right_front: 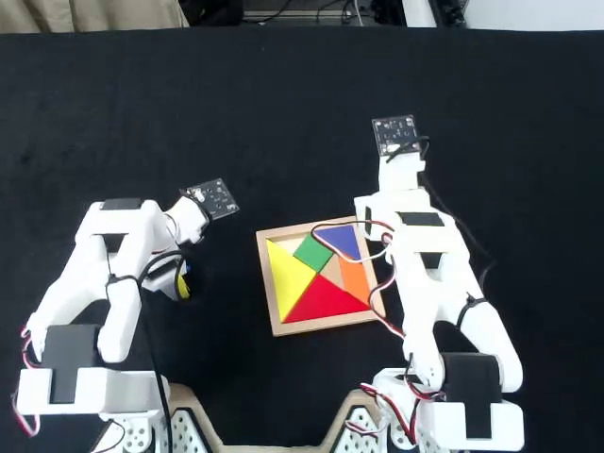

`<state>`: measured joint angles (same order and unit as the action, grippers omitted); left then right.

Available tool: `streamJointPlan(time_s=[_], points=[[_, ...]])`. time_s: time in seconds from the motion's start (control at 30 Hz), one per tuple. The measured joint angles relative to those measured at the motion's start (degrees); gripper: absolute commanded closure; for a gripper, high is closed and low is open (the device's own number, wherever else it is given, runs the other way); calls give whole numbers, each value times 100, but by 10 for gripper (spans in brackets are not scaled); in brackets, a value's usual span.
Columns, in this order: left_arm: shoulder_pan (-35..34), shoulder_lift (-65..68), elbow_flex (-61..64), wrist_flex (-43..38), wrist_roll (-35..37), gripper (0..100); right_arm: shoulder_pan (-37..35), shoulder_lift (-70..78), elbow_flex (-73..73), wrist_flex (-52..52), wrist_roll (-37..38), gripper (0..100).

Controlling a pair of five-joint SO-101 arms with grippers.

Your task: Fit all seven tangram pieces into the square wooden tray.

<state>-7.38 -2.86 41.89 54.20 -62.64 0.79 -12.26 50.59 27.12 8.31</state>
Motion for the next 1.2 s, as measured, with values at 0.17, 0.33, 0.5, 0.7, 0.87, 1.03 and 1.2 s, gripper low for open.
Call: streamJointPlan(time_s=[0.17,0.33,0.5,0.7,0.87,1.03,1.2], points=[[132,352,-264,343,-18,900,0,0,0,0,0,987],[158,774,-765,765,211,898,0,0,0,0,0,987],[334,862,-993,879,835,898,0,0,0,0,0,987],[949,695,-1670,967,3024,897,0,0,0,0,0,987],[1389,492,-2549,1890,5442,898,193,0,0,-44,0,987],[1925,475,-3182,2708,6145,898,334,0,0,-299,0,987],[2382,475,-3253,2769,6207,895,484,0,0,-325,0,987]])
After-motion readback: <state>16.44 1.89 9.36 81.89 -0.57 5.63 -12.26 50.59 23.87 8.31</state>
